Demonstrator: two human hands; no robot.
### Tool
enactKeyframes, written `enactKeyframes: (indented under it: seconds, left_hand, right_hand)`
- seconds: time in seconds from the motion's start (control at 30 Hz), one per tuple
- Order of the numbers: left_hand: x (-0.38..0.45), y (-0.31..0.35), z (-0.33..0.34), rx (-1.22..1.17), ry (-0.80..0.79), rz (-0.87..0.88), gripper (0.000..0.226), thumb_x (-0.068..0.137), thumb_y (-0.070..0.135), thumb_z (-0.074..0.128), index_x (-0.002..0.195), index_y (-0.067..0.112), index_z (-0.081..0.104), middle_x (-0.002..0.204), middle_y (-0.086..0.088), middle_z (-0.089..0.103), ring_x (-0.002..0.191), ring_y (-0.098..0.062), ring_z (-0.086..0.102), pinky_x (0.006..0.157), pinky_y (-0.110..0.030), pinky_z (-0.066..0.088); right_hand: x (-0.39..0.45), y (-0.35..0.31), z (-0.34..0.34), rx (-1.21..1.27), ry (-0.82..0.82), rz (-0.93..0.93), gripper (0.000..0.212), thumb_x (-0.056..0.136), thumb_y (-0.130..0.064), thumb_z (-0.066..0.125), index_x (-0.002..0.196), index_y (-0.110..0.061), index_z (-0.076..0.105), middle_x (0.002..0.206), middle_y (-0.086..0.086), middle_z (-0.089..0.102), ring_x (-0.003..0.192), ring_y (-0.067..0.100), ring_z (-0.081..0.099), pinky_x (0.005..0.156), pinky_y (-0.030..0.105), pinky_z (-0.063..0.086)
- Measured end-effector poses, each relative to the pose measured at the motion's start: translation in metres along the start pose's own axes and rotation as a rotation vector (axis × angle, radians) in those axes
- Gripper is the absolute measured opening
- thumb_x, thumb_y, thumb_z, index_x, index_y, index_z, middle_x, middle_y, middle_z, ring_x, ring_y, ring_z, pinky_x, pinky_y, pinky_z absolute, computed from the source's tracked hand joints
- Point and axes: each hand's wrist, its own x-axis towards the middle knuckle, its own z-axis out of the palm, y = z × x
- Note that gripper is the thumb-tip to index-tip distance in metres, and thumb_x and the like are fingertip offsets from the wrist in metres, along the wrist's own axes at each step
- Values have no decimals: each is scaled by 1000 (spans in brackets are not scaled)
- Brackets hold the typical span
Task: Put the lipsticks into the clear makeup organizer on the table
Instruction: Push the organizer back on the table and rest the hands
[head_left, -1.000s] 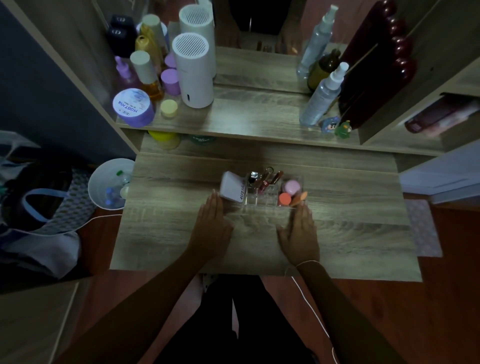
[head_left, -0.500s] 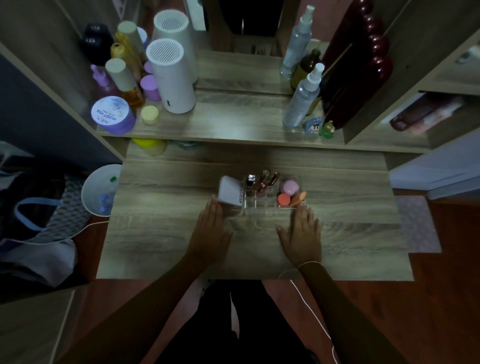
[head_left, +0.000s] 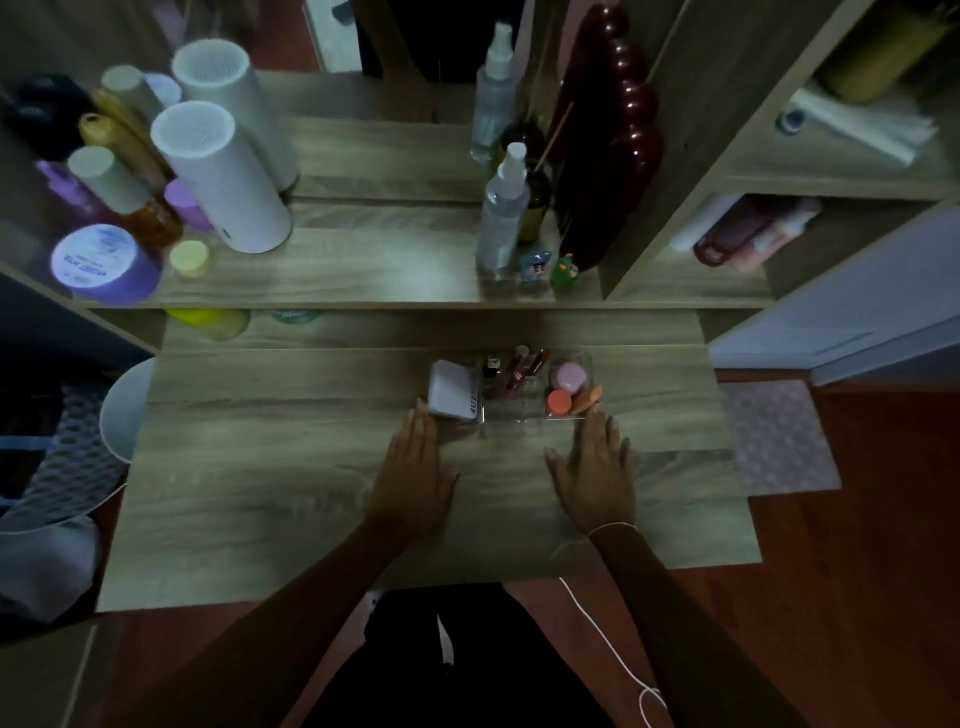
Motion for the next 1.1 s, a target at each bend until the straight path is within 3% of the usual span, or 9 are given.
enactKeyframes:
  seconds: [0.27, 0.43, 0.57, 0.73, 1.1]
  left_hand:
    - [22, 36, 12, 6, -6, 24, 84, 86, 56, 19, 145, -2, 7, 155, -24, 10, 143, -32, 7, 115, -43, 10]
    - [36, 52, 16, 29, -17, 64, 87, 81, 56, 14, 145, -3, 12, 153, -25, 17, 142, -34, 15, 115, -40, 9]
    - [45, 63, 15, 61, -34, 89, 81, 87, 54, 18, 145, -1, 12, 154, -22, 15, 142, -33, 15, 115, -39, 6]
    - [50, 73, 16, 51, -27, 125, 75, 95, 40, 41, 146, 0, 3, 156, -21, 9, 143, -30, 9, 113, -33, -1]
    - [52, 78, 14, 61, -42, 122, 74, 95, 43, 36, 146, 0, 4, 156, -21, 8, 143, -30, 8, 115, -36, 2]
  right_hand:
    - [16, 40, -11, 70, 40, 23, 82, 89, -62, 28, 148, -6, 14, 156, 18, 22, 145, 32, 15, 117, 53, 12]
    - [24, 61, -16, 62, 43, 44, 83, 88, -64, 24, 148, -8, 13, 157, 16, 21, 146, 31, 13, 117, 53, 12]
    - [29, 74, -19, 59, 46, 58, 81, 90, -64, 24, 149, -10, 10, 157, 16, 18, 146, 31, 11, 117, 53, 11]
    - [33, 83, -24, 74, 50, 73, 81, 90, -63, 25, 149, -11, 8, 158, 15, 16, 146, 31, 10, 117, 53, 10]
    - [36, 86, -23, 111, 34, 76, 80, 90, -63, 24, 149, -12, 5, 159, 15, 12, 146, 30, 6, 118, 52, 8]
